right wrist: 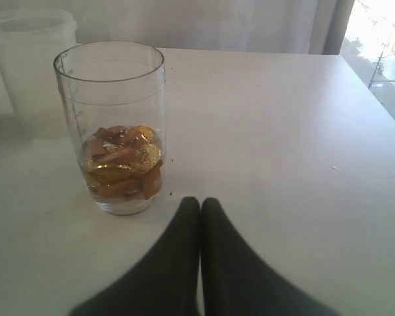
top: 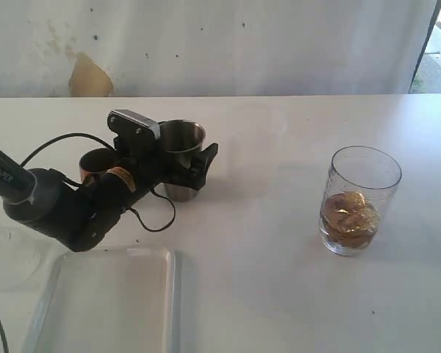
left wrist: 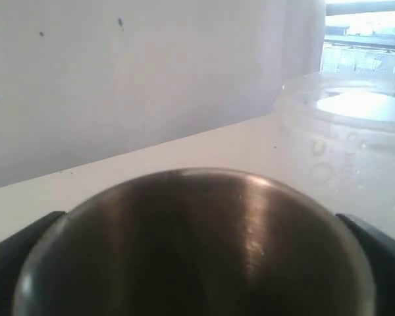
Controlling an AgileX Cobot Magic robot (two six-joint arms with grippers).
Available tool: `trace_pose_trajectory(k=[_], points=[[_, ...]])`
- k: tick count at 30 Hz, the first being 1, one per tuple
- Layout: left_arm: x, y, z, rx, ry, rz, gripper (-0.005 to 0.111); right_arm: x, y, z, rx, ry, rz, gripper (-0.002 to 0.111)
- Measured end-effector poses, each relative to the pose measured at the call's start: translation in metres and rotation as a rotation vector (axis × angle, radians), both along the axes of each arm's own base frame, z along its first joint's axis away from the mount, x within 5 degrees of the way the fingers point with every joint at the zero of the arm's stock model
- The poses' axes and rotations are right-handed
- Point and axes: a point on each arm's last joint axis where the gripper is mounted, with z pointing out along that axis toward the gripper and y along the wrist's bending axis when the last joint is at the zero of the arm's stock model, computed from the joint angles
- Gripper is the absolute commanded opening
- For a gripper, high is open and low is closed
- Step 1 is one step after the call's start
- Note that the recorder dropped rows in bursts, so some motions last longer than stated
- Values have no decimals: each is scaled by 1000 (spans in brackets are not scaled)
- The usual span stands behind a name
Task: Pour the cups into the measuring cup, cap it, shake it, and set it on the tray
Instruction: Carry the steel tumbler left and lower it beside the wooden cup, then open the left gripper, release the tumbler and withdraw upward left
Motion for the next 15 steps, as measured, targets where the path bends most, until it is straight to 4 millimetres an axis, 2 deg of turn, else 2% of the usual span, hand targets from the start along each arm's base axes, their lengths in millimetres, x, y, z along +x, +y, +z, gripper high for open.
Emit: trace_pose_trajectory(k=[9, 15], points=[[-10, 9, 14, 16, -27, 32, 105, 0, 0, 0, 0, 0, 0, 0], [-11, 11, 31, -45, -115, 37, 105, 0, 0, 0, 0, 0, 0, 0]])
